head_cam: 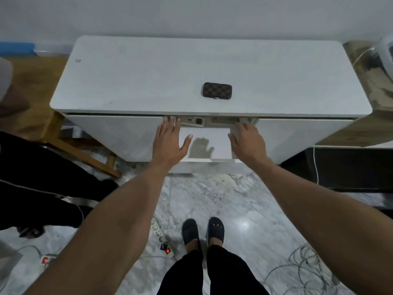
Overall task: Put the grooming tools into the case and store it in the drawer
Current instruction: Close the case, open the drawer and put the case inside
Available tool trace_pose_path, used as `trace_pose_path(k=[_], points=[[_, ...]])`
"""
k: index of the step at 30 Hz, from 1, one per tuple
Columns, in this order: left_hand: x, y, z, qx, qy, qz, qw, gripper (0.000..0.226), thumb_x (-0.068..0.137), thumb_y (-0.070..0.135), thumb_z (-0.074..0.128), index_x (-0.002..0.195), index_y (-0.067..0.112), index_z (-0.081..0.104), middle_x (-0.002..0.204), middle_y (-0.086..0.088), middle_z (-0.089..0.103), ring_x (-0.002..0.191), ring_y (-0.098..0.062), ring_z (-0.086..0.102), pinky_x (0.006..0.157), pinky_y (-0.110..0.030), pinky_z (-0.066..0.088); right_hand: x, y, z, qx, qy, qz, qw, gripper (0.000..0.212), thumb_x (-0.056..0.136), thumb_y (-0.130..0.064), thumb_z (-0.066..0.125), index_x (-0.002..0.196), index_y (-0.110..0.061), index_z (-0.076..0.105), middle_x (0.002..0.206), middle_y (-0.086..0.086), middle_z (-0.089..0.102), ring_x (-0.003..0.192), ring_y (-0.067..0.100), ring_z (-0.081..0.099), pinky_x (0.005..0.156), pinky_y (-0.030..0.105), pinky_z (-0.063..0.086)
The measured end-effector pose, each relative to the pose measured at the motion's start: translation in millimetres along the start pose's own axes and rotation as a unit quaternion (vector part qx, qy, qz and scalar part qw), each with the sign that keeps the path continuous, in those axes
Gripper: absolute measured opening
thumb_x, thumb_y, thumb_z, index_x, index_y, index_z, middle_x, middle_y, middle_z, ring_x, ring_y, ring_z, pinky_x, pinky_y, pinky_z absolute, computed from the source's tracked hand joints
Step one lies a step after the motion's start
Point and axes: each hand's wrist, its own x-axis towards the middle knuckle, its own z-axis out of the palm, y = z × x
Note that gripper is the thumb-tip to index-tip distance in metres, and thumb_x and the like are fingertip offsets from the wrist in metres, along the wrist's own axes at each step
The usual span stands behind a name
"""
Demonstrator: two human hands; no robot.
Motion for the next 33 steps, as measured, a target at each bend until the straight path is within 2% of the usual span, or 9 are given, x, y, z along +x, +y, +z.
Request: trace_pose_path(k=[5,8,11,16,18,23,26,33], points=[[67,-12,-5,0.004,0.009,-0.016,1.0,0.086,0.101,0.061,0.032,0.161,0.0,0.028,0.17,-0.025,0.02,0.16,-0.039,0.011,0.132,-0.051,0.008,77,-20,-16,0.028,0.036,-0.021,0.999,0.044,0.096,-0.031,0.053,0.134,-0.009,0.05,0.135,0.015,0.053,0.123,0.035,0.047,0.093,0.046,0.047],[99,-18,1,0.001,0.005,-0.025,1.0,0.086,0.103,0.062,0.038,0.162,0.0,0.024,0.171,-0.025,0.015,0.161,-0.04,0.007,0.132,-0.05,0.005,114,-26,-15,0.028,0.03,-0.035,0.999,0.048,0.095,-0.034,0.055,0.136,-0.01,0.047,0.138,0.012,0.051,0.127,0.034,0.045,0.096,0.046,0.047],[124,-22,10,0.011,-0.004,-0.033,0.999,0.089,0.102,0.063,0.045,0.163,0.003,0.02,0.172,-0.024,0.01,0.161,-0.039,0.003,0.132,-0.05,0.003,139,-30,-6,0.018,0.004,-0.052,0.998,0.058,0.094,-0.035,0.058,0.143,-0.009,0.04,0.148,0.013,0.042,0.138,0.033,0.035,0.104,0.046,0.041],[149,-35,23,0.065,-0.012,-0.047,0.997,0.099,0.097,0.076,0.03,0.164,0.004,0.017,0.172,-0.025,0.01,0.161,-0.038,0.004,0.132,-0.052,0.003,170,-26,18,-0.01,-0.032,-0.072,0.997,0.076,0.09,-0.038,0.064,0.15,-0.007,0.029,0.156,0.016,0.03,0.145,0.033,0.025,0.114,0.045,0.031],[149,-37,29,0.086,0.014,-0.041,0.995,0.101,0.095,0.078,0.025,0.165,0.004,0.018,0.172,-0.024,0.012,0.161,-0.037,0.008,0.132,-0.052,0.006,180,-24,26,-0.007,-0.031,-0.077,0.997,0.077,0.089,-0.042,0.062,0.15,-0.009,0.029,0.155,0.016,0.032,0.144,0.035,0.025,0.114,0.047,0.031],[148,-38,36,0.117,0.059,-0.035,0.991,0.097,0.097,0.075,0.028,0.163,0.004,0.024,0.17,-0.025,0.02,0.16,-0.038,0.017,0.13,-0.052,0.014,192,-23,39,-0.006,-0.015,-0.088,0.996,0.073,0.085,-0.053,0.06,0.145,-0.016,0.039,0.145,0.011,0.046,0.135,0.038,0.038,0.106,0.052,0.039],[150,-38,36,0.116,0.069,-0.034,0.99,0.097,0.097,0.075,0.03,0.163,0.004,0.025,0.17,-0.024,0.021,0.16,-0.037,0.017,0.13,-0.052,0.015,194,-23,41,-0.004,0.004,-0.086,0.996,0.068,0.085,-0.052,0.063,0.141,-0.018,0.046,0.138,0.008,0.052,0.13,0.038,0.042,0.101,0.05,0.041],[151,-40,38,0.124,0.079,-0.034,0.989,0.096,0.097,0.075,0.031,0.163,0.006,0.026,0.17,-0.023,0.024,0.159,-0.037,0.021,0.13,-0.051,0.016,194,-21,37,0.004,-0.004,-0.103,0.995,0.065,0.084,-0.046,0.067,0.14,-0.017,0.048,0.133,0.01,0.053,0.125,0.036,0.044,0.098,0.048,0.041]])
